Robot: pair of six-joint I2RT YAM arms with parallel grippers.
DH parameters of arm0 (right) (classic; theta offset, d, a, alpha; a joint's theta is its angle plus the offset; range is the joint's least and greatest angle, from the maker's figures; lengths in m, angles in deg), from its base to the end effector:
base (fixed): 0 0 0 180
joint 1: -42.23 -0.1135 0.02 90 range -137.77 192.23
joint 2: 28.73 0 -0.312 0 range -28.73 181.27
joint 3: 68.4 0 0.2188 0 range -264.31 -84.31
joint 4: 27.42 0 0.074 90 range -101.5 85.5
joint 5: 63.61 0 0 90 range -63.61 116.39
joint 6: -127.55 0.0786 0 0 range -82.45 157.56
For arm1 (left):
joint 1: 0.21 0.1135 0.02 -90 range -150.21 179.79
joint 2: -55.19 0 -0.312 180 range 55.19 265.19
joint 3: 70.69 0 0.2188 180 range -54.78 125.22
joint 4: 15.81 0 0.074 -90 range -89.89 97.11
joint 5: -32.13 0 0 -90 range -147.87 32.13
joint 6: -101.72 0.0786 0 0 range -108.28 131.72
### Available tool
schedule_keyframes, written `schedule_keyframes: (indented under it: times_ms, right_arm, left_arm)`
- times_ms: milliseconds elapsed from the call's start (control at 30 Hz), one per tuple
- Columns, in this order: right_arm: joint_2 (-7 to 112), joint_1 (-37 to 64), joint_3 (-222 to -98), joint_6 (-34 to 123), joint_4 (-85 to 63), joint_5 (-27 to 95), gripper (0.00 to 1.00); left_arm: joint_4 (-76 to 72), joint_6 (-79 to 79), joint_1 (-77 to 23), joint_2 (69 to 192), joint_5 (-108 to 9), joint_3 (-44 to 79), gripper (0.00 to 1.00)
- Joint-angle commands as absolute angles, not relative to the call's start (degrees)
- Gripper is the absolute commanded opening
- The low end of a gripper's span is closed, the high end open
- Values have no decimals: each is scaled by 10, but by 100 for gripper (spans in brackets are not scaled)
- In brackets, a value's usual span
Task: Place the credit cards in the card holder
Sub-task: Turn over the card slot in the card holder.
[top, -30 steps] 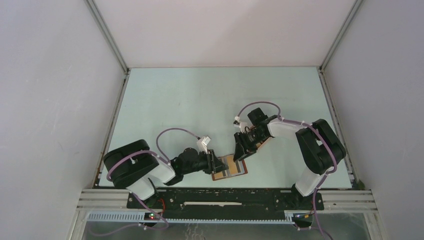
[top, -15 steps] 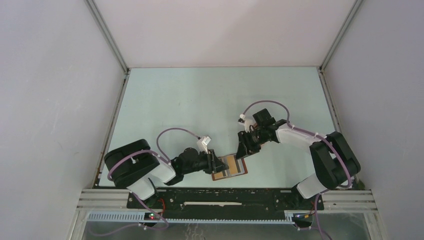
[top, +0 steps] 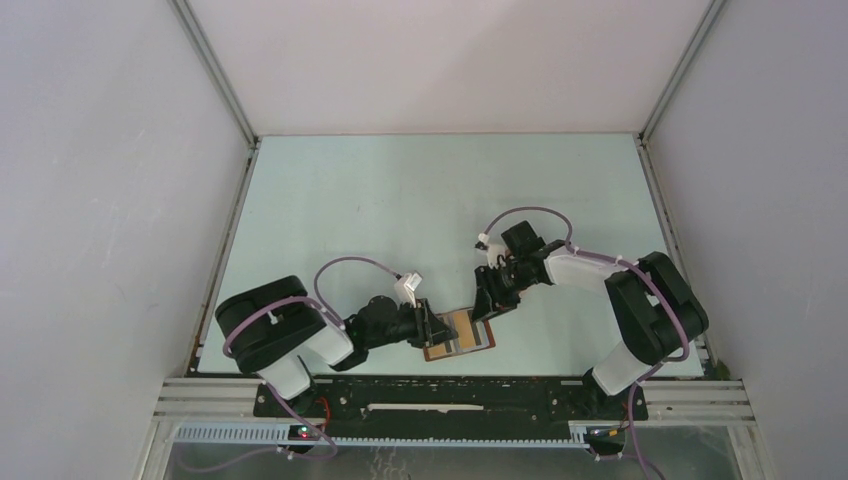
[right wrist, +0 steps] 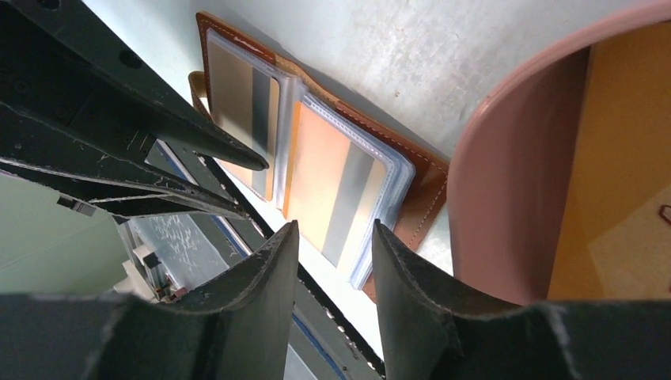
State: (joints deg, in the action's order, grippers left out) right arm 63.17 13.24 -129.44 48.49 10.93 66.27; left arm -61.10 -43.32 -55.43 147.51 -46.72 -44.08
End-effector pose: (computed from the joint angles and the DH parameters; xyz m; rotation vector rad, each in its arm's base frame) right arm 0.2081 0.1729 0.1875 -0.6287 2.7601 1.1401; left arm 0.1383 -0.2257 0.1731 0.1537 2.2147 -1.3861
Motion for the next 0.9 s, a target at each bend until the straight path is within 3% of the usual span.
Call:
schedule_keyframes:
  times_ms: [0, 267, 867]
  right_arm:
    - [644, 129, -1297, 499, 99, 659, 48]
    - [656, 126, -1303, 498, 102, 647, 48]
    - [617, 101, -1303, 497, 106, 581, 65]
  left_arm:
    - [-654, -442, -557, 1487, -463, -420, 36]
    - [-668, -448, -557, 1500, -460, -420, 35]
    - [-671, -451, -557, 1509, -463, -421, 34]
